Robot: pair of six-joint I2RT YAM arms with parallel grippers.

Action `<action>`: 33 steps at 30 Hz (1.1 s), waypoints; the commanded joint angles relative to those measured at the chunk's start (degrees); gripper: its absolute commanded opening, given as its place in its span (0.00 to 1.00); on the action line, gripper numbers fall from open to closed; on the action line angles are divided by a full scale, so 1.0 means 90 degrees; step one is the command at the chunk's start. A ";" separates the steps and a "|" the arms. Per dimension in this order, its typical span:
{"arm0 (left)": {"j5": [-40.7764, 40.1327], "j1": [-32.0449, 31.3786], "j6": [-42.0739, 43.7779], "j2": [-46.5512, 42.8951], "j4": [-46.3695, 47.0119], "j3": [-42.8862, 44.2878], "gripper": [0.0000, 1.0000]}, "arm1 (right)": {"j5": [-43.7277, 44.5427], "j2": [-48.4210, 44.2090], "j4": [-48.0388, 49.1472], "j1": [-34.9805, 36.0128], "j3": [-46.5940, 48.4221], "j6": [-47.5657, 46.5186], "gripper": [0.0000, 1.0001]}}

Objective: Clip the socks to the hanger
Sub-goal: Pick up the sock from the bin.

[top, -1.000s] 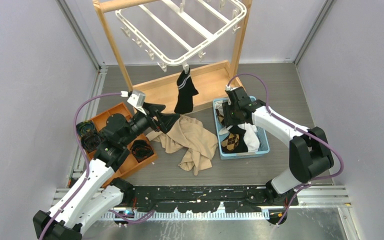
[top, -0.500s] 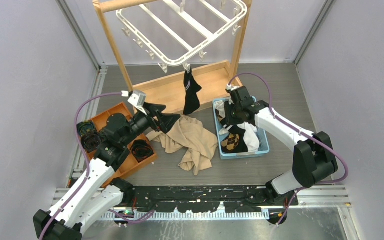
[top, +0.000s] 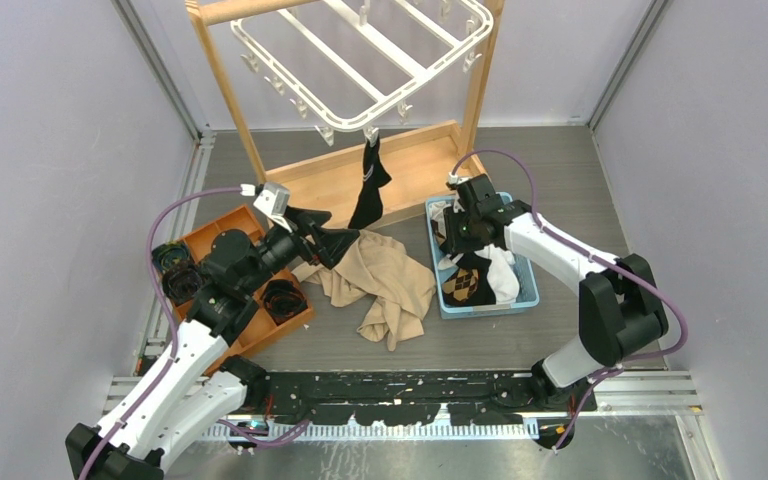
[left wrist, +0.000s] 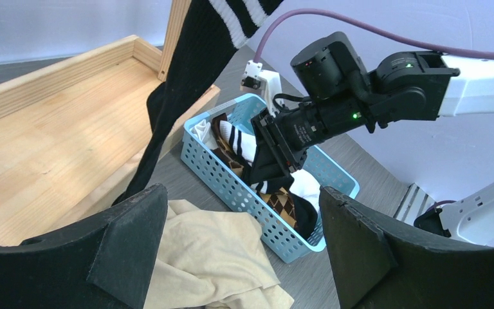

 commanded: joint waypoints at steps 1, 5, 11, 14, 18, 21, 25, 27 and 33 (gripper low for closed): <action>-0.0008 0.0020 -0.0061 -0.0206 0.0169 -0.0036 0.88 | -0.0100 0.0021 0.0106 -0.0021 0.0248 -0.0091 0.22; -0.0044 0.0020 -0.0077 -0.0278 0.0135 -0.0074 0.87 | 0.0029 -0.0259 0.0083 -0.0029 0.0250 -0.0131 0.11; -0.0021 0.0020 -0.0116 -0.0276 0.0202 -0.0103 0.87 | 0.0146 -0.0910 -0.0118 -0.0048 0.0272 -0.0258 0.08; 0.0028 0.0020 -0.0166 -0.0222 0.0316 -0.0125 0.87 | 0.0082 -0.1212 -0.0183 -0.0068 0.0182 -0.0331 0.08; 0.0108 0.0020 -0.0229 -0.0090 0.0489 -0.0112 0.87 | 0.0177 -0.1309 -0.0129 -0.0139 0.0003 -0.0308 0.20; 0.0187 0.0020 -0.0236 -0.0018 0.0514 -0.0075 0.87 | 0.0507 -0.1085 -0.0281 -0.0197 0.0012 -0.0232 0.20; 0.0224 0.0020 -0.0236 -0.0034 0.0463 -0.0046 0.87 | 0.1304 -0.0953 -0.0378 -0.0266 0.0030 -0.0139 0.16; 0.0222 0.0020 -0.0240 -0.0066 0.0432 -0.0057 0.87 | 0.1793 -0.0895 -0.0452 -0.0299 0.0078 -0.0104 0.26; 0.0194 0.0020 -0.0230 -0.0099 0.0397 -0.0064 0.87 | 0.3153 -0.0738 -0.0685 -0.0419 0.0202 0.0017 0.44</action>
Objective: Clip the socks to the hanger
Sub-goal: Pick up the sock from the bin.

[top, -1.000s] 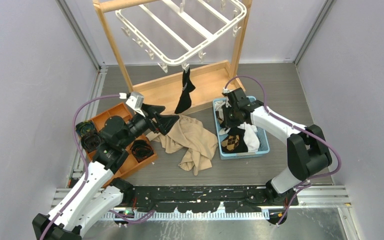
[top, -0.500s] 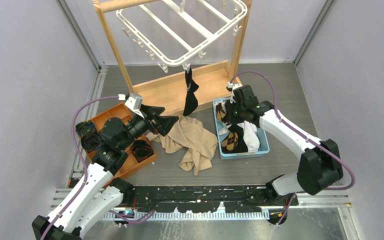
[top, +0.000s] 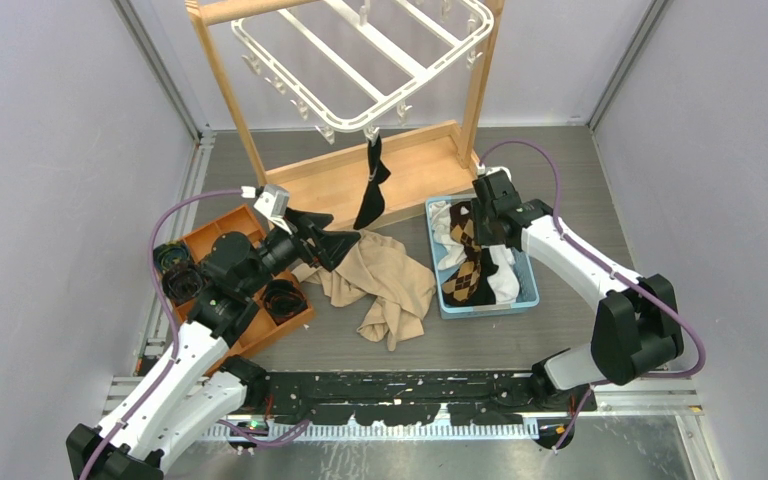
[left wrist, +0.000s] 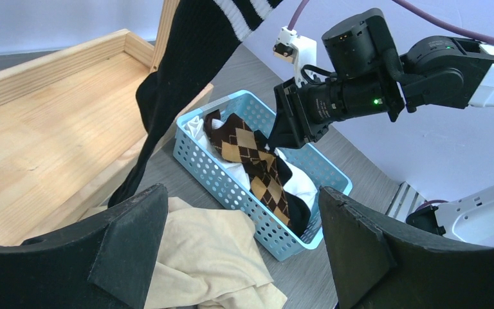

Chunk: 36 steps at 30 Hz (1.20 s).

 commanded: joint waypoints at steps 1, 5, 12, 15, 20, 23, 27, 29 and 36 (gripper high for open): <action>0.0093 0.0020 -0.0058 -0.0082 0.0270 0.0062 0.87 | 0.1287 0.0000 -0.0168 -0.0094 0.0205 0.0120 0.46; 0.0089 0.0020 -0.0058 -0.0044 0.0299 0.0051 0.87 | 0.0845 -0.0225 -0.0102 -0.0151 0.0199 0.0073 0.50; 0.0071 0.0020 -0.0059 -0.0028 0.0348 -0.0001 0.87 | -0.1071 -0.0983 0.0915 -0.0166 -0.0236 0.0185 0.64; 0.0066 0.0020 -0.0065 -0.0009 0.0389 -0.0008 0.87 | -0.1184 -0.0760 0.0898 -0.0168 -0.0144 0.0369 0.65; 0.0050 0.0020 -0.0093 0.0011 0.0420 -0.0001 0.87 | -0.0464 -0.0090 0.0550 -0.0161 0.0135 0.0594 0.67; 0.0030 0.0020 -0.0101 -0.0016 0.0395 -0.0012 0.87 | -0.0229 0.0204 0.0550 -0.0161 0.0215 0.0721 0.66; -0.0009 0.0020 -0.0121 -0.0081 0.0335 -0.0014 0.86 | 0.0042 0.0285 0.0527 -0.0174 0.0273 0.0821 0.56; -0.0037 0.0020 -0.0126 -0.0095 0.0308 -0.0013 0.86 | 0.0147 0.0220 0.0506 -0.0190 0.0257 0.0805 0.52; -0.0036 0.0020 -0.0195 -0.0044 0.0371 -0.0019 0.86 | 0.0174 -0.0268 0.0581 -0.0297 0.0000 0.0666 0.51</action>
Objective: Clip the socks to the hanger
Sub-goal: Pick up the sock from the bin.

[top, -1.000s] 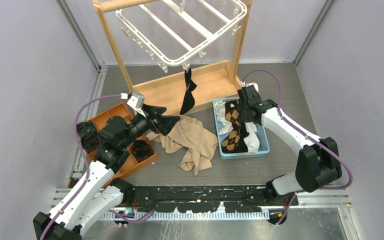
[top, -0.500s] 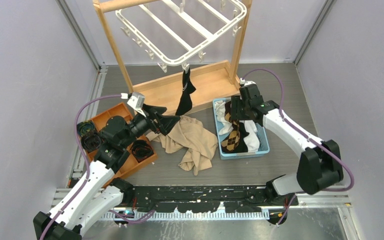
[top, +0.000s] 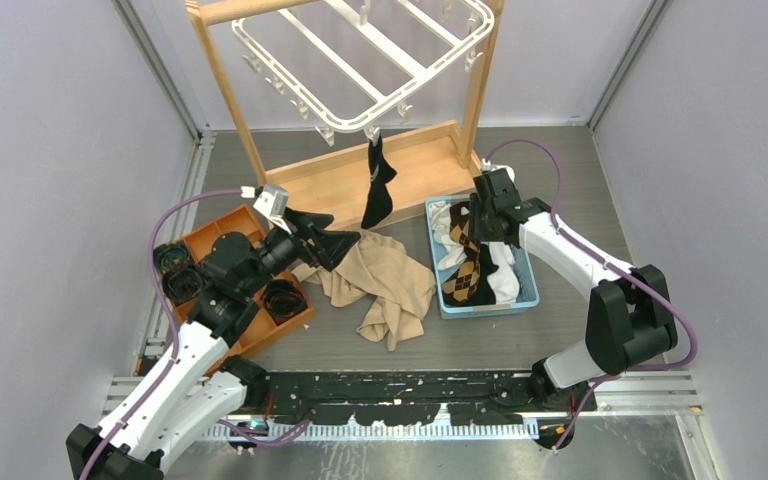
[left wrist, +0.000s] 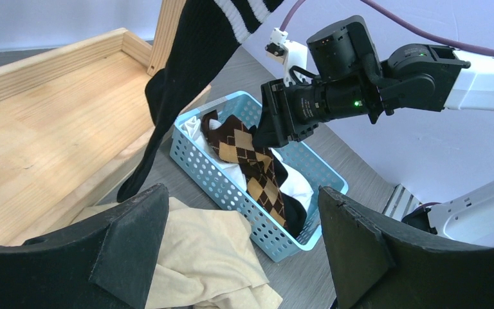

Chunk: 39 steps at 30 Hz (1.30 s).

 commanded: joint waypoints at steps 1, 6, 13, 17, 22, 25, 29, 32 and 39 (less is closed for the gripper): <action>-0.0022 0.0020 -0.0080 -0.0011 0.0380 -0.0009 0.86 | 0.0234 -0.0571 0.0083 -0.0104 0.0018 -0.0012 0.51; 0.0026 0.0020 -0.0164 0.0078 0.0487 0.0002 0.85 | 0.0320 -0.0566 -0.0037 -0.0265 -0.0092 -0.0015 0.46; 0.0023 0.0020 -0.0239 0.0051 0.0488 0.0003 0.84 | -0.0345 -0.0694 0.0270 -0.0368 -0.0178 -0.0065 0.48; -0.0004 0.0020 -0.0277 0.0050 0.0504 -0.0004 0.84 | -0.0828 -0.0780 0.0740 -0.0363 -0.0232 0.0090 0.59; -0.0013 0.0020 -0.0368 0.0086 0.0629 -0.0046 0.84 | -0.0480 -0.0215 0.0610 -0.0364 0.0104 0.0231 0.60; -0.0032 0.0020 -0.0374 0.0071 0.0608 -0.0027 0.84 | -0.0149 -0.0012 0.0552 -0.0365 0.0184 0.0302 0.58; -0.0075 0.0020 -0.0374 0.0024 0.0544 -0.0039 0.84 | 0.0073 -0.0013 0.0423 -0.0364 0.0141 0.0327 0.49; -0.0086 0.0020 -0.0373 0.0052 0.0560 -0.0055 0.84 | 0.0179 -0.0147 0.0372 -0.0363 0.0062 0.0310 0.44; -0.0021 0.0022 -0.0375 0.0157 0.0644 -0.0034 0.84 | 0.0244 -0.0340 0.0260 -0.0379 -0.0036 0.0298 0.48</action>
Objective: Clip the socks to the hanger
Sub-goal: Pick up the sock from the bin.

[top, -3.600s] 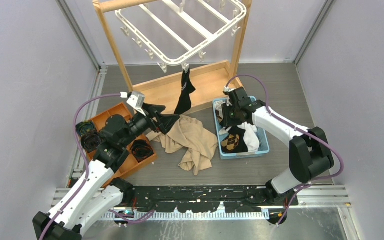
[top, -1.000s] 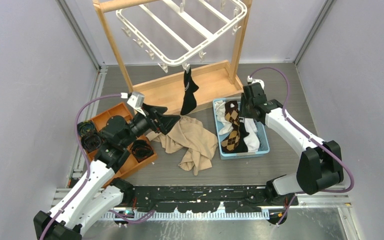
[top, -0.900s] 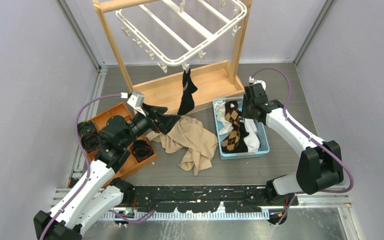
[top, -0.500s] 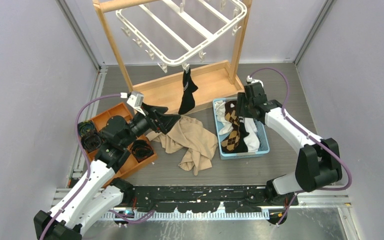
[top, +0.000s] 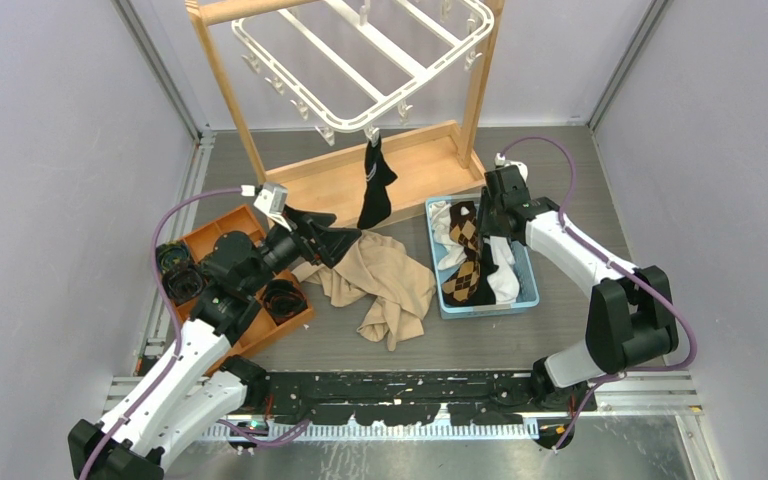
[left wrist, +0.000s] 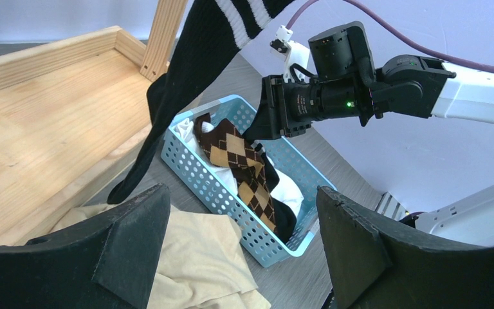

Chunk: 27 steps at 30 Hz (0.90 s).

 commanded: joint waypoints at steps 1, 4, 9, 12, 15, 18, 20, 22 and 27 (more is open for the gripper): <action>0.0025 0.0020 -0.0032 0.0031 0.0385 0.0010 0.84 | 0.0257 -0.0362 -0.0077 -0.0014 0.0004 0.0057 0.48; 0.0017 0.0020 -0.0027 0.0007 0.0381 -0.0013 0.84 | 0.0283 -0.0257 -0.0166 -0.0024 -0.0053 0.0034 0.47; 0.0008 0.0020 -0.0021 -0.0054 0.0331 -0.0025 0.84 | 0.0149 -0.0091 -0.0196 -0.0032 -0.0143 0.0047 0.41; -0.0002 0.0020 -0.0024 -0.0099 0.0311 -0.0036 0.84 | -0.0005 -0.0098 -0.0130 -0.0037 -0.0176 0.0034 0.31; -0.0002 0.0020 -0.0024 -0.0143 0.0301 -0.0040 0.84 | -0.0125 -0.0273 -0.0045 -0.0042 -0.0190 -0.0083 0.16; 0.0024 0.0020 -0.0034 -0.0190 0.0372 -0.0063 0.84 | -0.0108 -0.0672 0.0027 -0.0048 -0.0208 -0.0371 0.04; 0.0073 0.0020 -0.0074 -0.0219 0.0546 -0.0096 0.84 | -0.0204 -0.1074 0.0083 -0.0056 -0.0225 -0.0650 0.01; 0.0134 0.0020 -0.0099 -0.0259 0.0808 -0.0132 0.84 | -0.0452 -0.1531 0.0164 -0.0052 -0.0262 -0.0984 0.01; 0.0323 0.0020 -0.0128 -0.0337 0.1512 -0.0137 0.86 | -0.0851 -0.2716 0.0415 -0.0061 -0.0410 -0.1572 0.01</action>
